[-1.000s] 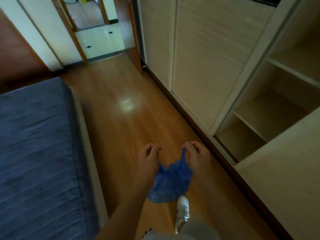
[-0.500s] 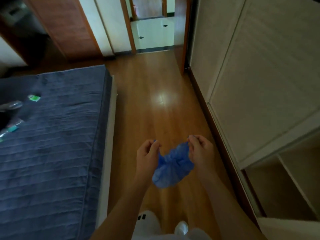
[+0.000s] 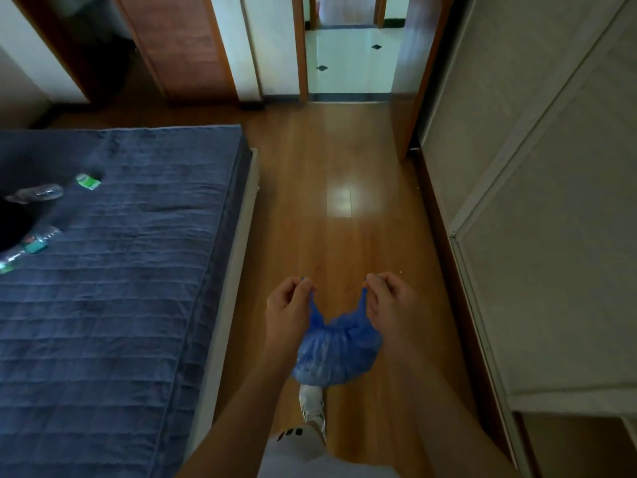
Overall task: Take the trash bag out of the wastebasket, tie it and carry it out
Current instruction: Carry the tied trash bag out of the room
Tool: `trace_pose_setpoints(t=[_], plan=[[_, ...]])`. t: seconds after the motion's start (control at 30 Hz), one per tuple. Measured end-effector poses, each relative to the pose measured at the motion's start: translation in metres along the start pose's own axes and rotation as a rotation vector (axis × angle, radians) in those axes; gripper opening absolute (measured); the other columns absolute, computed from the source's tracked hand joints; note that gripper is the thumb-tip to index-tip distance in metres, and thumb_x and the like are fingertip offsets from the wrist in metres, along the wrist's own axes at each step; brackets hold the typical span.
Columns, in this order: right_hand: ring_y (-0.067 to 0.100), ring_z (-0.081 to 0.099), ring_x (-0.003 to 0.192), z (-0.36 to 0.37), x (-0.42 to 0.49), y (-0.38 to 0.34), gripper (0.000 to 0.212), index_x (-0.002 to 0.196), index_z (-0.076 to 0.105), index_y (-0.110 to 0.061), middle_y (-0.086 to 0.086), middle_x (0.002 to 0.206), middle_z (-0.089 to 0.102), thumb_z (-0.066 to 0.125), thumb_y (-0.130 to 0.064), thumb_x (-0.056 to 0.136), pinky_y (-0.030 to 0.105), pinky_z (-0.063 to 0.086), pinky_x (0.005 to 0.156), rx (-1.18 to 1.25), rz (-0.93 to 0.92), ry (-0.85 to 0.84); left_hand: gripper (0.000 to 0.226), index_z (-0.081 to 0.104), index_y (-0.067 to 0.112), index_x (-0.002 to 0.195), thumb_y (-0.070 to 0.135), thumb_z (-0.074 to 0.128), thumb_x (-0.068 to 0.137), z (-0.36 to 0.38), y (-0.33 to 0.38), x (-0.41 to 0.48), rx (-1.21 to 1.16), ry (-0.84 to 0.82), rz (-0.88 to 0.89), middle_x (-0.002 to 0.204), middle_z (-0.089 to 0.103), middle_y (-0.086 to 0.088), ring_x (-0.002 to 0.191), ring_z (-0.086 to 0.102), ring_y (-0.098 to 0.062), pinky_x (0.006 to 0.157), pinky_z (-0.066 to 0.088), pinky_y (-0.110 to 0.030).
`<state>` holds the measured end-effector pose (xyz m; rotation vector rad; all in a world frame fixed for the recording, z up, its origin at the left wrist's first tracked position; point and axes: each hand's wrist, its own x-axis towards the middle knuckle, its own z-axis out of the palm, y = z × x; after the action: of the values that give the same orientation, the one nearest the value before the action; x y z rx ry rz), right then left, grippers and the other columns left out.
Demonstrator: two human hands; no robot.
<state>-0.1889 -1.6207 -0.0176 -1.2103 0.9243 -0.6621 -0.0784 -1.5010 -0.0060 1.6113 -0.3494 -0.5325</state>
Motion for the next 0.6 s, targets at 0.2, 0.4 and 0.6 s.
trace_pose_setpoints(t=[0.2,0.4,0.6], plan=[[0.003,0.040,0.040,0.052,0.098,-0.032,0.025,0.075,0.063,-0.004,-0.008,0.046,0.046,0.061,-0.016,0.097,0.016,0.035,0.041,-0.056,-0.026,0.021,0.027,0.065,0.011,0.072,0.014,0.054,0.096,0.003,0.026,0.110,-0.047,-0.014,-0.047,0.057,0.053,0.004,0.057,0.049,-0.010,0.057,0.042,-0.023],[0.001,0.041,0.041,0.084,0.168,-0.051,0.023,0.077,0.065,-0.007,-0.010,0.047,0.048,0.060,-0.016,0.097,0.015,0.035,0.042,-0.048,-0.037,0.060,0.027,0.061,-0.001,0.077,0.015,0.053,0.097,0.008,0.045,0.195,-0.072,-0.011,-0.044,0.056,0.044,0.000,0.053,0.040,-0.012,0.051,0.035,-0.026],[0.004,0.039,0.042,0.105,0.232,-0.057,0.026,0.080,0.063,0.001,-0.005,0.049,0.046,0.060,-0.018,0.098,0.018,0.033,0.043,-0.067,0.012,0.051,0.025,0.061,0.005,0.075,0.016,0.055,0.097,0.023,0.049,0.261,-0.077,-0.004,-0.068,0.053,0.042,0.000,0.047,0.038,-0.011,0.043,0.034,-0.023]])
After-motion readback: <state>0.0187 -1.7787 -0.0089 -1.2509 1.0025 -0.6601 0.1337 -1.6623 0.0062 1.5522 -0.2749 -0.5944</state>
